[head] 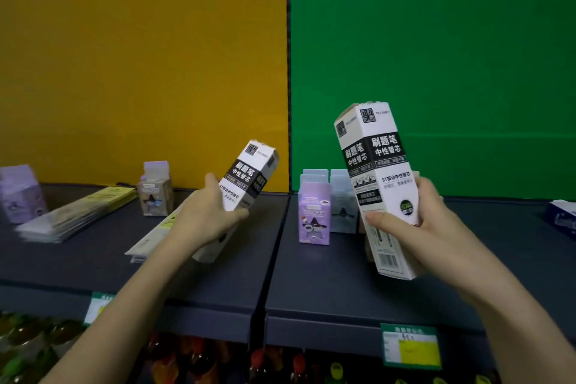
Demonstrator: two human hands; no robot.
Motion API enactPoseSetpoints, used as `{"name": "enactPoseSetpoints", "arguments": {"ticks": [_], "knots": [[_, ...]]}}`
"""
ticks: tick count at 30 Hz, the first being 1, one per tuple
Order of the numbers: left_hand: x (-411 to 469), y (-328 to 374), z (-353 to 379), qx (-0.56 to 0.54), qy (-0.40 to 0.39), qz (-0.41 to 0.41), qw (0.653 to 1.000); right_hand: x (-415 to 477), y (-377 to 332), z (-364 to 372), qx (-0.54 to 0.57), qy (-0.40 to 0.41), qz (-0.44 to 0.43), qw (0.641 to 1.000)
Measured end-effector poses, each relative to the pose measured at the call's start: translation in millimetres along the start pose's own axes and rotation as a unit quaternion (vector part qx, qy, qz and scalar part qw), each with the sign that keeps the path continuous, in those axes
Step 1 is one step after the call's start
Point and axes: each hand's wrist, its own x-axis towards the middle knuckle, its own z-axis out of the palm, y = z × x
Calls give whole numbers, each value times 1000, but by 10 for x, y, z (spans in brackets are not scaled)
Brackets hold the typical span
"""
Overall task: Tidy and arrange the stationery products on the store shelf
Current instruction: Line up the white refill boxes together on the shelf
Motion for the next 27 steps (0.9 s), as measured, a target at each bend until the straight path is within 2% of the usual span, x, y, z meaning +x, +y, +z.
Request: {"name": "enactPoseSetpoints", "arguments": {"ticks": [5, 9, 17, 21, 27], "knots": [[-475, -285, -455, -146, 43, -42, 987, 69, -187, 630, 79, -69, -27, 994], [-880, -676, -817, -239, 45, -73, 967, 56, -335, 1240, 124, -129, -53, 982], [-1420, -1708, -1599, -255, 94, -147, 951, -92, -777, 2470, 189, -237, -80, 950], [-1489, -2328, -2022, -265, 124, -162, 942, -166, -1076, 3160, 197, -258, -88, 942], [-1437, -3144, -2511, -297, 106, -154, 936, -122, -1495, 4146, 202, -261, -100, 939]]}}
